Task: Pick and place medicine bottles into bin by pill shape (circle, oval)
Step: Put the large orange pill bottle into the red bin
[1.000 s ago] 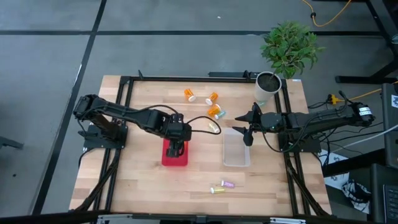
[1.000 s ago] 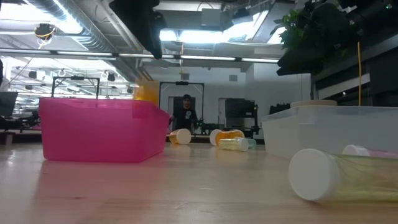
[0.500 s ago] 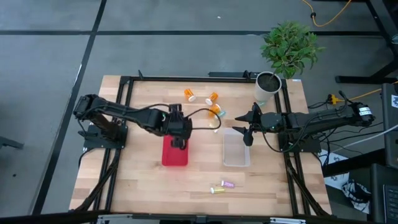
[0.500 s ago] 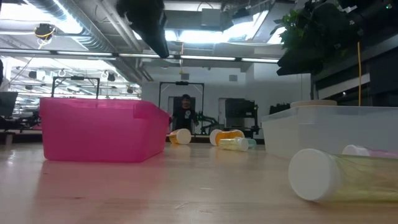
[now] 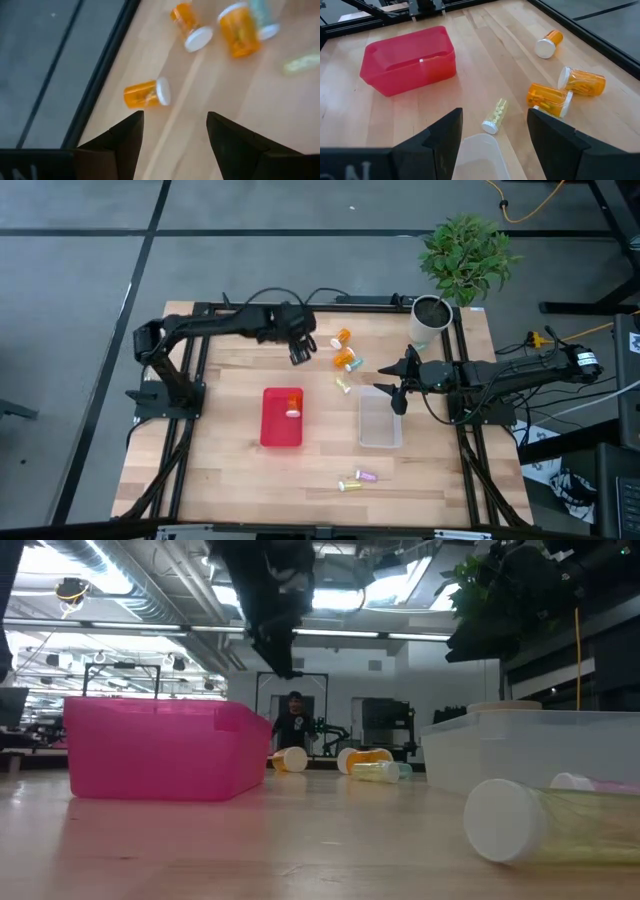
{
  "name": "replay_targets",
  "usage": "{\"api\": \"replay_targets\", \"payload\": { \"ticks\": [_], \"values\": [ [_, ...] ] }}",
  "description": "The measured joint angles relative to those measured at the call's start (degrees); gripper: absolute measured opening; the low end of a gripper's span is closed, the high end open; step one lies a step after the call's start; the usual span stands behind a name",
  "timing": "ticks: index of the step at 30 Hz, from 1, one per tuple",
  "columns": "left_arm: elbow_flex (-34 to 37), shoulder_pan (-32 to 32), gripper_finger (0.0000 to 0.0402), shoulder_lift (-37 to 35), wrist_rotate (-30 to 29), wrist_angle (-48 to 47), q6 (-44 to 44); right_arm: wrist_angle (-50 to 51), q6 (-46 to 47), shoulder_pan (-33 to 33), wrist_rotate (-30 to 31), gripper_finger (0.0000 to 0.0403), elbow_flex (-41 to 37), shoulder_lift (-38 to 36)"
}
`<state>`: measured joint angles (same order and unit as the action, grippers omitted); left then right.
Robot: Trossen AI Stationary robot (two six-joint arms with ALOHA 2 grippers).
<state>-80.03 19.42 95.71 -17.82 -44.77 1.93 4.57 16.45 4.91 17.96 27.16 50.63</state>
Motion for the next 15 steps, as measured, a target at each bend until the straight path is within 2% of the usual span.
{"api": "replay_targets", "payload": {
  "ticks": [6,10,15],
  "values": [
    [0.00,8.20,0.0210,4.16,6.12,3.42,8.97,0.03,-0.07,-0.02,0.02,0.0225,0.02,0.00],
    [0.00,11.24,0.0210,7.51,11.90,7.57,15.20,0.03,-0.11,0.00,0.02,0.0225,0.02,0.00],
    [0.00,12.89,0.0210,11.65,12.87,13.13,17.76,0.02,-0.15,-0.02,0.02,0.0225,0.02,0.00]
  ]
}}
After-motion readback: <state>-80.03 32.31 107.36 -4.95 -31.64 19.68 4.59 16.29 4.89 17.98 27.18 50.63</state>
